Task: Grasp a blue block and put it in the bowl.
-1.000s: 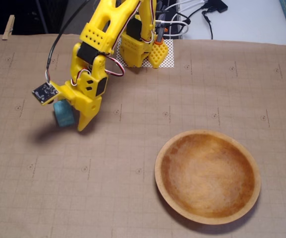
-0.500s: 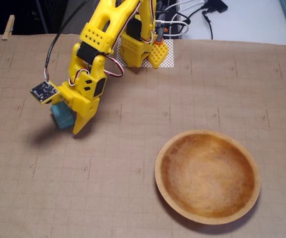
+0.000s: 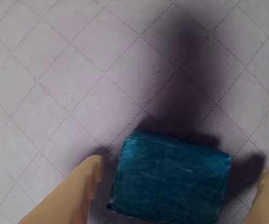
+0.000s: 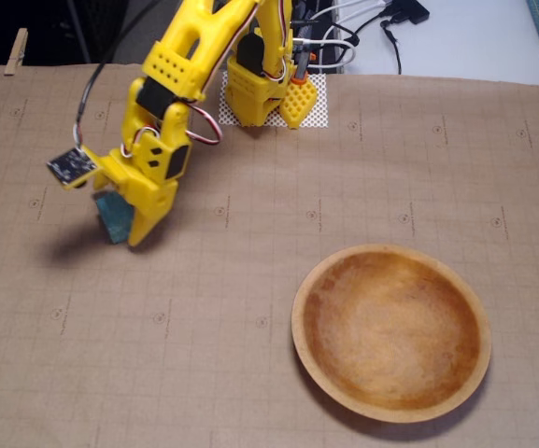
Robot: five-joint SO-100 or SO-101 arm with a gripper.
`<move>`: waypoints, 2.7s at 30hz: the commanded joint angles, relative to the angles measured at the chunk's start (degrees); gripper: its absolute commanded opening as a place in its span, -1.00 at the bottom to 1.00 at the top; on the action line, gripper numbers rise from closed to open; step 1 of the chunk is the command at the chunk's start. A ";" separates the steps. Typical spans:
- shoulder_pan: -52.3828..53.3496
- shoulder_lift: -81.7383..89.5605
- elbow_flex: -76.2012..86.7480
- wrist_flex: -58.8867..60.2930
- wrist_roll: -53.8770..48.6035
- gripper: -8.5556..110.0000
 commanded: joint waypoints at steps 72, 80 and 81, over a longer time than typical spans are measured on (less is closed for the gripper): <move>-2.81 21.53 5.19 0.00 -4.04 -0.88; -11.34 36.56 4.39 0.00 -4.04 -0.87; -13.01 38.58 4.39 0.00 -4.04 -0.87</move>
